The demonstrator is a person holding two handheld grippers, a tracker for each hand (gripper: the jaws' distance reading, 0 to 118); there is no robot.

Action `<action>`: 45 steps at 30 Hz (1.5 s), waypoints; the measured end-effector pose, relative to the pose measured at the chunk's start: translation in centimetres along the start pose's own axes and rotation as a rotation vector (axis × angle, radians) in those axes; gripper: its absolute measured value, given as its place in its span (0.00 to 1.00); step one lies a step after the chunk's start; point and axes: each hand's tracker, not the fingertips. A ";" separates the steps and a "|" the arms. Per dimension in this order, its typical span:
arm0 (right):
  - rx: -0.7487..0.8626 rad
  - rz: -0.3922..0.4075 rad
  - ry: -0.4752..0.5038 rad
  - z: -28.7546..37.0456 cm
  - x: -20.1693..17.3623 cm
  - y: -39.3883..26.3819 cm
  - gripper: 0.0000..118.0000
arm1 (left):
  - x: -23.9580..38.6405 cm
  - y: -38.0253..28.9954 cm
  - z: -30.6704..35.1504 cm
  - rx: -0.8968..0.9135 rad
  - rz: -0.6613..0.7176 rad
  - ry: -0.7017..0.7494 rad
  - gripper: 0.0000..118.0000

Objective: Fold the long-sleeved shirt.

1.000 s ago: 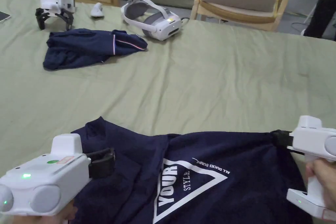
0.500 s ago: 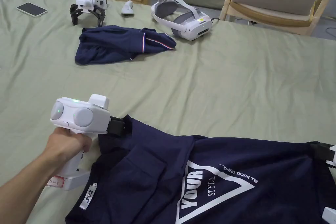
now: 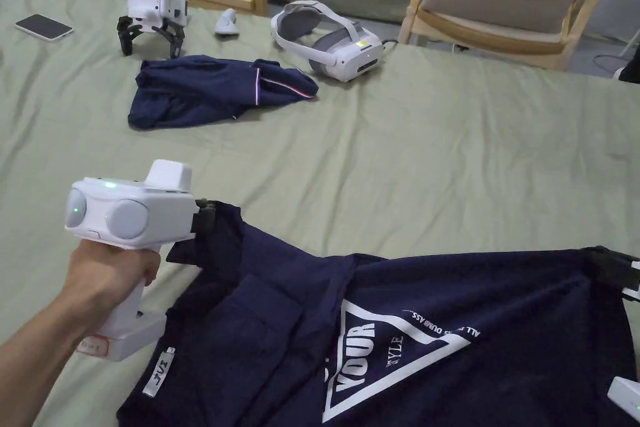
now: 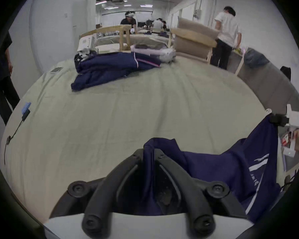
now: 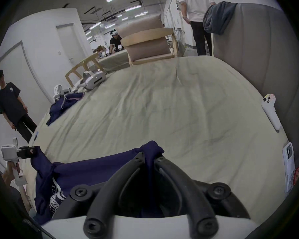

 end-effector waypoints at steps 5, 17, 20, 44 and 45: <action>0.015 0.017 0.001 1.3 -0.4 -0.5 0.04 | 1.1 -0.5 0.6 -0.010 -0.013 -0.024 0.13; 0.052 0.019 0.008 3.5 -1.1 -1.5 0.04 | 1.9 -1.7 0.6 -0.020 -0.013 -0.006 0.12; 0.076 0.012 0.021 4.7 -1.1 -1.9 0.04 | 2.2 -1.8 1.9 -0.008 0.010 -0.041 0.12; 0.130 0.277 0.255 25.3 -0.9 -20.4 0.04 | 2.9 -16.9 17.8 0.094 -0.037 -0.204 0.12; 0.078 0.301 0.278 25.3 -0.8 -21.6 0.04 | 2.9 -17.6 17.8 0.081 -0.041 -0.210 0.12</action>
